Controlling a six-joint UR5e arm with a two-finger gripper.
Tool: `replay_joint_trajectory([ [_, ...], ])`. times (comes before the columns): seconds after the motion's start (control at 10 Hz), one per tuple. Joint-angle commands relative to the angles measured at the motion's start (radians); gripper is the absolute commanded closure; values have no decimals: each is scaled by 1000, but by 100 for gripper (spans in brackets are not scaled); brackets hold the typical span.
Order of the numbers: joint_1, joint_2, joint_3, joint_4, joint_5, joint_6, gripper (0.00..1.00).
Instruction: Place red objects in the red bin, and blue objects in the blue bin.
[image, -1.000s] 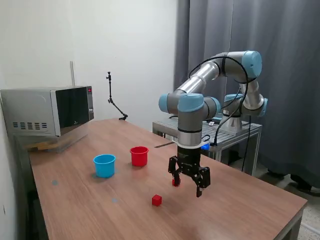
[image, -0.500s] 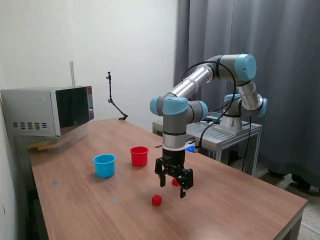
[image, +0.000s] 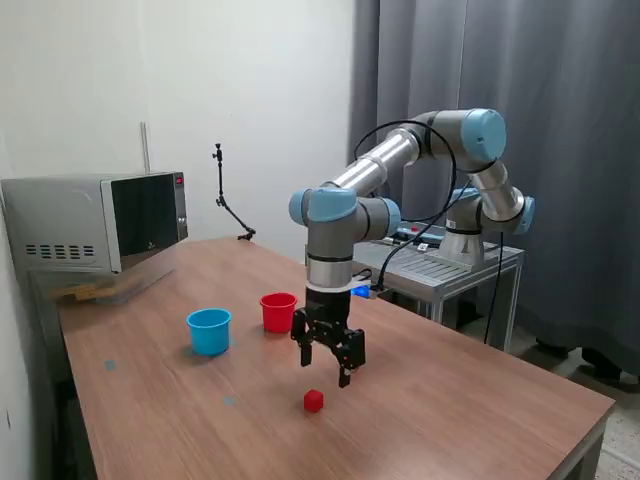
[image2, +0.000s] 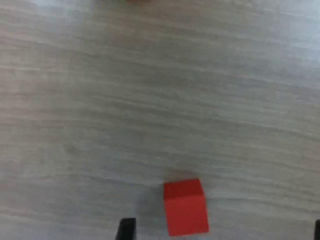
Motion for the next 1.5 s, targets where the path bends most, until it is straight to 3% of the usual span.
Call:
replay_joint_trajectory([
  [0.0, 2, 11, -8, 1, 0, -4, 0],
  [0.8, 5, 52, -8, 8, 6, -7, 0],
  [1.4, -6, 66, -32, 2, 11, -68, 0],
])
